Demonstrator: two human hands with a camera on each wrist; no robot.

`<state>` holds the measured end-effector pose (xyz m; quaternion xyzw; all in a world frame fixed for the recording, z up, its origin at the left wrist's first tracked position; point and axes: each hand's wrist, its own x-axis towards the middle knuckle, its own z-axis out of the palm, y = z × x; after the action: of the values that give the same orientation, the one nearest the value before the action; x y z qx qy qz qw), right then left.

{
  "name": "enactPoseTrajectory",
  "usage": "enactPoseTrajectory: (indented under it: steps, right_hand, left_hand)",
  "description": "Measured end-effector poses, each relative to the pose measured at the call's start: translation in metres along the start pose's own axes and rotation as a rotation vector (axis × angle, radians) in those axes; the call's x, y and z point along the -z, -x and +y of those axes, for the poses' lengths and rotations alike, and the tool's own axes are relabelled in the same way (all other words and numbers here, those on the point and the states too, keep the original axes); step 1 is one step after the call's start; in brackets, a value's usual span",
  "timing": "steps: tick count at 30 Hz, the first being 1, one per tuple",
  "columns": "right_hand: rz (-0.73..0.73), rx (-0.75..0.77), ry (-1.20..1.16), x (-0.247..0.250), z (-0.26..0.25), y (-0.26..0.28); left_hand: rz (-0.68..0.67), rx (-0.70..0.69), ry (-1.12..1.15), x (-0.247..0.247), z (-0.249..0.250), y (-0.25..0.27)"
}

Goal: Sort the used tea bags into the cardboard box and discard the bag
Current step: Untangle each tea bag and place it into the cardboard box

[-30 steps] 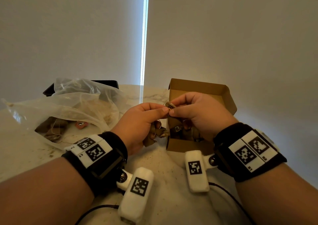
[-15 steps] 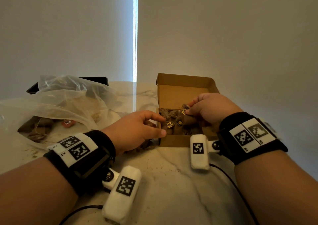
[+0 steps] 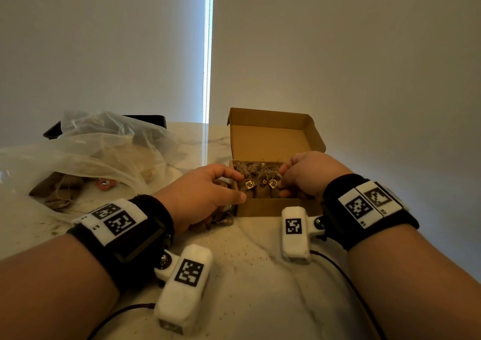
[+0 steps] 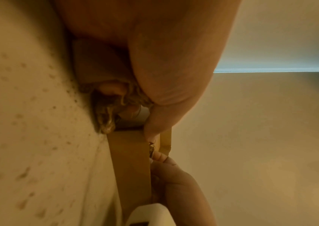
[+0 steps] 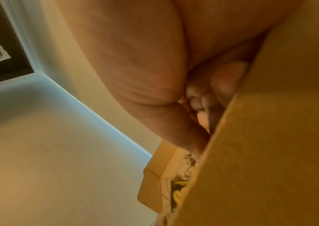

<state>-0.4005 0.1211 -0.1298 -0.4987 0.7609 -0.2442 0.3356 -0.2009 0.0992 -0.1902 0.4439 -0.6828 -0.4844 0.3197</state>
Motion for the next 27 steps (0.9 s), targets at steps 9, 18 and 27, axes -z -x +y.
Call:
enactPoseTrajectory:
  steps: [9, 18, 27]
  right_hand:
    - [0.036, 0.017, -0.081, -0.003, -0.001, -0.001]
    - [0.205, 0.134, -0.072, -0.005, 0.008, -0.008]
    - [0.165, 0.554, -0.075, -0.026, -0.009, 0.026]
  left_hand:
    - [0.039, 0.030, 0.065, -0.001, 0.002, 0.001]
    - [0.143, 0.075, 0.275, -0.004, 0.005, 0.003]
    - [0.219, 0.124, 0.864, 0.002, 0.021, 0.008]
